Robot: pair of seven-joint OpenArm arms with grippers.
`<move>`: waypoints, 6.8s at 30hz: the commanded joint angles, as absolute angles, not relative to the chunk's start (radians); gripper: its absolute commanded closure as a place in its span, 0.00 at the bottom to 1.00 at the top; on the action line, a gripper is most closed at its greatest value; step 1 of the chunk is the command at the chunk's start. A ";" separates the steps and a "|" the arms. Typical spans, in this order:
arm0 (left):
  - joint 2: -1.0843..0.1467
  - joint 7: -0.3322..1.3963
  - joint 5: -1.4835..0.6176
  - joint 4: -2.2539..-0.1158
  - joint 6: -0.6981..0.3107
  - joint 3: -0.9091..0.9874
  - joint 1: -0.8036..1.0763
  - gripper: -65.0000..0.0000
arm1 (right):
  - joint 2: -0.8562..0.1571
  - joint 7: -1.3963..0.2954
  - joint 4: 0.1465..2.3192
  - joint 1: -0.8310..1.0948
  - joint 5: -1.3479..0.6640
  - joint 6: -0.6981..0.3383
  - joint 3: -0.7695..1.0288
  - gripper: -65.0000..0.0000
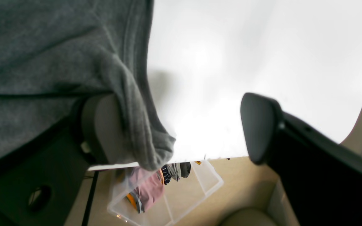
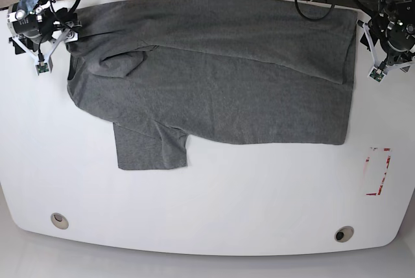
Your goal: Layout the t-shirt on the table in an organized manner, then fold the t-shirt properly
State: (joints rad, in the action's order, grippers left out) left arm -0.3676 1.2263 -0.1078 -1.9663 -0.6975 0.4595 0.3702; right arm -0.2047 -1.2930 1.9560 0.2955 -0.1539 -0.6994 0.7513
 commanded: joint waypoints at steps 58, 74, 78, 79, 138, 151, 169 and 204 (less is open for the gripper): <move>-0.349 1.205 -0.113 -1.807 -0.698 0.361 -0.093 0.48 | -0.163 -1.302 1.699 -0.176 -0.145 -0.698 0.661 0.28; -0.315 0.958 -0.113 -1.547 -0.624 0.323 -0.291 0.48 | -0.162 -1.026 1.241 -0.427 -0.142 -0.698 0.657 0.28; -0.318 0.947 -0.113 -1.523 -0.618 0.305 -0.298 0.48 | -0.163 -0.940 1.130 -0.460 -0.142 -0.698 0.653 0.28; -0.318 0.947 -0.113 -1.518 -0.618 0.305 -0.298 0.48 | -0.166 -0.918 1.096 -0.467 -0.142 -0.698 0.638 0.28; -0.332 0.671 -0.015 -0.668 -0.616 0.300 -0.593 0.25 | -0.216 -0.611 0.845 -0.481 -0.140 -0.698 0.300 1.00; -0.329 0.674 -0.018 -0.668 -0.668 0.300 -0.533 0.46 | -0.213 -0.611 0.845 -0.478 -0.142 -0.698 0.300 1.00; -0.268 0.634 -0.018 -0.670 -0.698 0.300 -0.518 1.00 | -0.214 -0.616 0.868 -0.478 -0.143 -0.698 0.300 1.00; -0.262 0.773 -0.024 -1.222 -0.698 0.305 -0.369 1.00 | -0.217 -1.030 1.465 -0.424 -0.142 -0.698 0.300 1.00</move>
